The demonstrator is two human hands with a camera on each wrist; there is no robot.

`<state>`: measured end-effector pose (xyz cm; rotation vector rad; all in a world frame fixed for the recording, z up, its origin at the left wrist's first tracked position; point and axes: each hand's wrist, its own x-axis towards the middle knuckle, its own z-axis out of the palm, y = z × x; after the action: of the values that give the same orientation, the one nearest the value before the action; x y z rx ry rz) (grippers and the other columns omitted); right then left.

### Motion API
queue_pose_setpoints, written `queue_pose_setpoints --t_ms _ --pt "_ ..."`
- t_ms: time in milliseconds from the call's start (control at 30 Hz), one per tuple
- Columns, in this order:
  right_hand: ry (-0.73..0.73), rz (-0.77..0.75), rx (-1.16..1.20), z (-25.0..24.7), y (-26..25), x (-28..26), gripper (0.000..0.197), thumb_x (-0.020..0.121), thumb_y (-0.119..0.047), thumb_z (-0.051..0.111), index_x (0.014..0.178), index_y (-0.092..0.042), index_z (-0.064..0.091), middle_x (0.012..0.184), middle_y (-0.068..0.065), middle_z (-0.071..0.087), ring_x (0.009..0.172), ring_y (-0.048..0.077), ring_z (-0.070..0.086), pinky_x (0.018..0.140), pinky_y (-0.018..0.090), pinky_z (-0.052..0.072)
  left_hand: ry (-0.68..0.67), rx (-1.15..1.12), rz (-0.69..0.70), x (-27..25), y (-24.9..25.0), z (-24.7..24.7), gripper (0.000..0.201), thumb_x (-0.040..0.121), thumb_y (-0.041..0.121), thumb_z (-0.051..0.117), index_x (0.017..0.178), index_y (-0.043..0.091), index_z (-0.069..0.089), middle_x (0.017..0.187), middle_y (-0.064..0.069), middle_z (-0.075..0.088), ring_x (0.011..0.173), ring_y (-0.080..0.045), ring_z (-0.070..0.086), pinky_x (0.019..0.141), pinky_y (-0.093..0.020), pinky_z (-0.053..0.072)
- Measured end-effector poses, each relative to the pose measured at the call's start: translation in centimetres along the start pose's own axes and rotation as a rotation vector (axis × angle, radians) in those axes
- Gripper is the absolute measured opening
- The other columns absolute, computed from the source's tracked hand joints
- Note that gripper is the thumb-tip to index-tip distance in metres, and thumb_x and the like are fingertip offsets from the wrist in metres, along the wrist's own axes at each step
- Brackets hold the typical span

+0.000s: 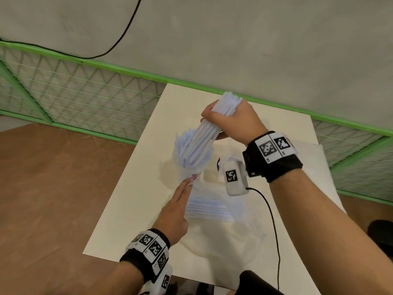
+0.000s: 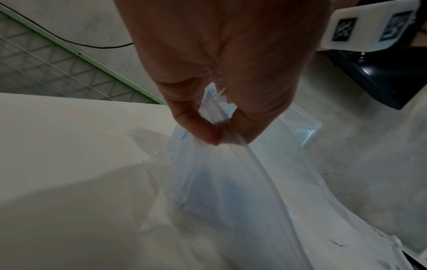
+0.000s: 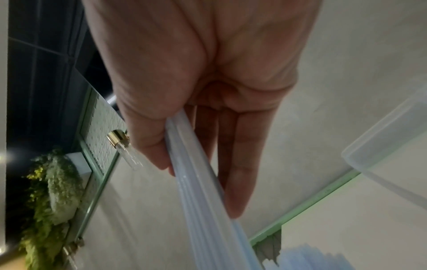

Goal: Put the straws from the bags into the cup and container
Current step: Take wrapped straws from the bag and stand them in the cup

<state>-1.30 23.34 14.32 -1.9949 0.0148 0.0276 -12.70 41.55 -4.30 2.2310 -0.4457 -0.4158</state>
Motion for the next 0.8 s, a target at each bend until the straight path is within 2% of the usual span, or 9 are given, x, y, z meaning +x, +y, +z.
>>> queue_pose_setpoints --t_ms 133,200,267,367,433,500,567,700,800 --pt "-0.048 -0.016 -0.135 1.3 0.9 2.2 0.011 0.082 -0.023 0.070 0.084 -0.014 0.075 0.087 0.006 0.075 0.079 0.016 0.073 0.067 0.041 0.062 -0.001 -0.012 0.004 0.0 -0.4 0.0 0.101 0.069 -0.016 0.045 0.155 0.027 0.013 0.158 0.029 -0.006 0.131 -0.007 0.044 0.085 -0.012 0.045" --pt "-0.091 -0.046 -0.291 2.4 2.2 2.7 0.011 0.082 -0.029 0.070 0.084 -0.020 0.075 0.091 0.003 0.074 0.085 0.017 0.071 0.077 0.042 0.060 0.002 -0.010 -0.002 0.0 -0.4 -0.1 0.100 0.070 -0.015 0.045 0.155 0.027 0.012 0.157 0.031 -0.009 0.132 -0.005 0.043 0.084 -0.011 0.043" --pt "-0.156 -0.066 -0.397 3.3 3.6 2.7 0.017 0.082 -0.034 0.074 0.096 -0.024 0.073 0.104 -0.002 0.072 0.097 0.017 0.067 0.088 0.038 0.054 0.005 -0.010 0.000 0.1 -0.4 -0.2 0.100 0.071 -0.016 0.045 0.155 0.027 0.011 0.157 0.032 -0.010 0.136 -0.004 0.038 0.085 -0.008 0.039" --pt "-0.181 -0.089 -0.376 3.7 5.1 2.2 0.065 0.073 -0.037 0.085 0.130 -0.027 0.056 0.135 -0.008 0.056 0.124 0.012 0.050 0.097 0.024 0.040 0.001 -0.021 -0.001 0.2 -0.4 -0.3 0.100 0.072 -0.017 0.044 0.155 0.027 0.011 0.156 0.032 -0.010 0.138 -0.003 0.036 0.088 -0.008 0.036" --pt "-0.068 -0.154 -0.309 3.2 5.4 1.6 0.089 0.068 -0.040 0.088 0.143 -0.026 0.041 0.148 -0.008 0.041 0.134 0.011 0.038 0.105 0.026 0.032 -0.004 -0.024 -0.011 0.2 -0.3 -0.4 0.100 0.072 -0.017 0.044 0.155 0.028 0.012 0.156 0.033 -0.010 0.135 -0.004 0.040 0.084 -0.005 0.036" --pt "0.103 -0.259 -0.248 2.9 5.7 0.6 0.088 0.075 -0.044 0.082 0.146 -0.023 0.035 0.153 -0.005 0.034 0.140 0.014 0.032 0.112 0.031 0.030 -0.006 -0.020 -0.021 0.1 -0.3 -0.4 0.100 0.072 -0.017 0.044 0.155 0.028 0.012 0.156 0.034 -0.010 0.127 -0.005 0.047 0.073 -0.001 0.036" --pt "0.185 -0.332 -0.311 3.2 6.1 -0.8 0.075 0.089 -0.047 0.065 0.149 -0.018 0.031 0.157 0.000 0.030 0.145 0.015 0.026 0.117 0.034 0.025 -0.006 -0.017 -0.028 0.2 -0.4 -0.3 0.101 0.071 -0.018 0.043 0.155 0.029 0.011 0.156 0.033 -0.010 0.125 -0.005 0.049 0.069 -0.001 0.037" --pt "-0.041 -0.329 -0.710 5.4 8.2 -2.7 0.073 0.095 -0.054 0.042 0.153 -0.013 0.024 0.161 0.001 0.024 0.151 0.019 0.006 0.118 0.042 0.021 -0.013 -0.016 -0.026 0.3 -0.3 -0.2 0.100 0.071 -0.017 0.043 0.155 0.029 0.011 0.154 0.036 -0.013 0.116 -0.010 0.054 0.065 0.001 0.036" --pt "-0.130 -0.384 -0.705 6.3 9.0 -2.6 0.070 0.097 -0.051 0.041 0.154 -0.015 0.022 0.162 -0.002 0.021 0.151 0.016 0.001 0.119 0.041 0.017 -0.017 -0.030 -0.030 0.4 -0.2 -0.2 0.100 0.073 -0.017 0.043 0.155 0.030 0.011 0.153 0.036 -0.012 0.111 -0.012 0.055 0.066 0.003 0.035"
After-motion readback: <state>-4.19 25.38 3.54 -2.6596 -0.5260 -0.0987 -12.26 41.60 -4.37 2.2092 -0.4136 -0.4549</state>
